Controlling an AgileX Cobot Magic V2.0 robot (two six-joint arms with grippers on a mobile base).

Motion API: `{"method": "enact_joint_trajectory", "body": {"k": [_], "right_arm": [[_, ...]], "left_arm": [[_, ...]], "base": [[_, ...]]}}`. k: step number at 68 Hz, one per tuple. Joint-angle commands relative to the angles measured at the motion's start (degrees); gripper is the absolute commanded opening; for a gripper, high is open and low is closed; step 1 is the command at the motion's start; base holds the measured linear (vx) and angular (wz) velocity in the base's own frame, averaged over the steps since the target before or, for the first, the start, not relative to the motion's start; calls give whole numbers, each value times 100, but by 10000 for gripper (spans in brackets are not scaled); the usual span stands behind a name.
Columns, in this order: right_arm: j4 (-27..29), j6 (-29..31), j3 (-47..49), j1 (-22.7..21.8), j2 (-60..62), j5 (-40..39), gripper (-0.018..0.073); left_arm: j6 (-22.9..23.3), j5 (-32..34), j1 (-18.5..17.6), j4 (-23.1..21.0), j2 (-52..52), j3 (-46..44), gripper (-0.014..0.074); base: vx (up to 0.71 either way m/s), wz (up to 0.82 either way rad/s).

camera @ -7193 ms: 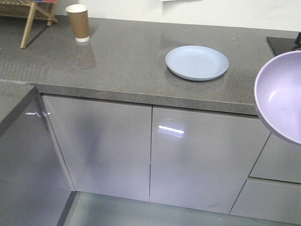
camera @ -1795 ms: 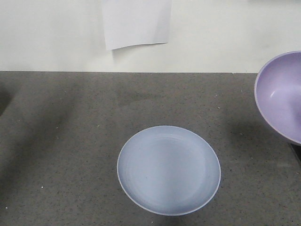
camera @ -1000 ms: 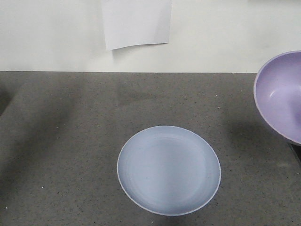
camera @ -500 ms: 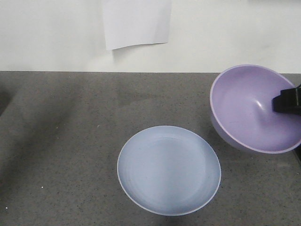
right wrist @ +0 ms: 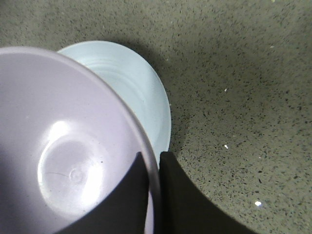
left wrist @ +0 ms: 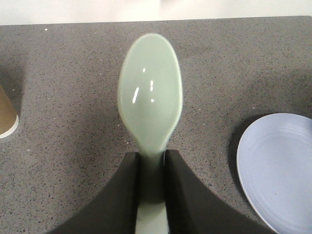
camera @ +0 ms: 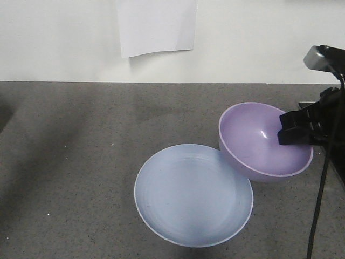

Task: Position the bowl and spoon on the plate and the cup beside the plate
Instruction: 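Lower the lilac bowl with the right gripper onto the blue plate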

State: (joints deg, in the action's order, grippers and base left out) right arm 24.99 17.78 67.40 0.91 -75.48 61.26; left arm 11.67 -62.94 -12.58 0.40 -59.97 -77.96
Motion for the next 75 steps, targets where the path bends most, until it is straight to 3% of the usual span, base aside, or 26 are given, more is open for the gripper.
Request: {"method": "enact_joint_trajectory", "body": {"k": [1, 20, 34, 75], "right_arm": [[132, 106, 155, 245, -105, -250, -4], [-535, -431, 155, 1362, -794, -966, -4], [-633, -472, 155, 1795, -1302, -1281, -4], [-493, -473, 155, 1881, -1918, -1550, 9]], "left_arm": [[0, 325, -29, -40, 85, -156, -6], [0, 319, -29, -40, 85, -156, -6], [0, 319, -29, -40, 85, -156, -6], [0, 319, -29, -40, 85, -156, -6]], "base": [[0, 0], [0, 0], [0, 0], [0, 0]]}}
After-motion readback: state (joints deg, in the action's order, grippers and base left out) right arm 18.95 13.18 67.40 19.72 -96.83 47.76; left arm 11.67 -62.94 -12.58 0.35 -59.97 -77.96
